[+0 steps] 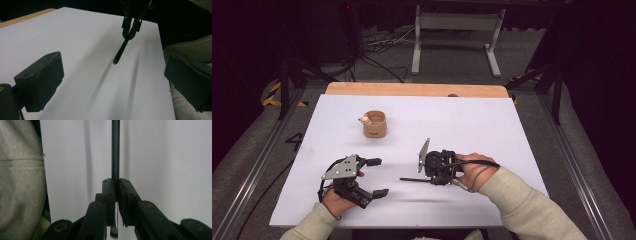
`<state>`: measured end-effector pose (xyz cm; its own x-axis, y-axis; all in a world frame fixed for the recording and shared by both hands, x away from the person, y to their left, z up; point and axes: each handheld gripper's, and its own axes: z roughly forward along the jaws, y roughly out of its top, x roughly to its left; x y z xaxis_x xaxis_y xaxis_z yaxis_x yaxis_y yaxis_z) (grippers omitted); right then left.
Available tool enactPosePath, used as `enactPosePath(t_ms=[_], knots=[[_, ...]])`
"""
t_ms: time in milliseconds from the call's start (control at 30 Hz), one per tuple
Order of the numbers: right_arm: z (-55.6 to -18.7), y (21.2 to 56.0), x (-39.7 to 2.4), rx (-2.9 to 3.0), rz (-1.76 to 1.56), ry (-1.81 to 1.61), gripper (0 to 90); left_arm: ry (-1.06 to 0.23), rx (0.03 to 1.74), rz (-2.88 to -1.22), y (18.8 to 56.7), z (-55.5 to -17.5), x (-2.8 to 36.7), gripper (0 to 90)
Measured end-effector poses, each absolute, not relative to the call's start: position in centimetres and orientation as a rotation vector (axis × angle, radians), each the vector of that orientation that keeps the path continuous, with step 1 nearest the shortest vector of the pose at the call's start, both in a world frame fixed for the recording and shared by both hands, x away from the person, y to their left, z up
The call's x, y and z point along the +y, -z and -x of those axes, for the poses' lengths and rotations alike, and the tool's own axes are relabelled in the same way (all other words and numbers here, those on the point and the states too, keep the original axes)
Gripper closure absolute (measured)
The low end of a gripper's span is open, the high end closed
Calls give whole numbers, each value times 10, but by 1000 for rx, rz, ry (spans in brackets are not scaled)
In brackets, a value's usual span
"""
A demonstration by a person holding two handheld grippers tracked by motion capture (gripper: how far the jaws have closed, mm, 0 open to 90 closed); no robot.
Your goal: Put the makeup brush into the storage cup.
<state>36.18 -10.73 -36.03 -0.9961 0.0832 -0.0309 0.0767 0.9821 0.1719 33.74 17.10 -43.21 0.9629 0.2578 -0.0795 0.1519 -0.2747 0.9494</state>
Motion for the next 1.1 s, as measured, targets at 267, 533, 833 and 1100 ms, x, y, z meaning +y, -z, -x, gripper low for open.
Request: enactPosePath(t_ms=[267, 533, 833, 1100], knots=[[-354, 357, -110, 3091, -116, -266, 834, -67, 254, -1875, 432, -344, 160, 50], [-346, 354, -108, 3096, -86, -264, 834, 8, 191, -1909, 432, -345, 152, 164], [-344, 353, -102, 3095, -37, -261, 834, 6, 176, -1955, 434, -346, 148, 247], [-346, 354, -95, 3103, -21, -261, 834, -8, 165, -2006, 436, -344, 145, 328]])
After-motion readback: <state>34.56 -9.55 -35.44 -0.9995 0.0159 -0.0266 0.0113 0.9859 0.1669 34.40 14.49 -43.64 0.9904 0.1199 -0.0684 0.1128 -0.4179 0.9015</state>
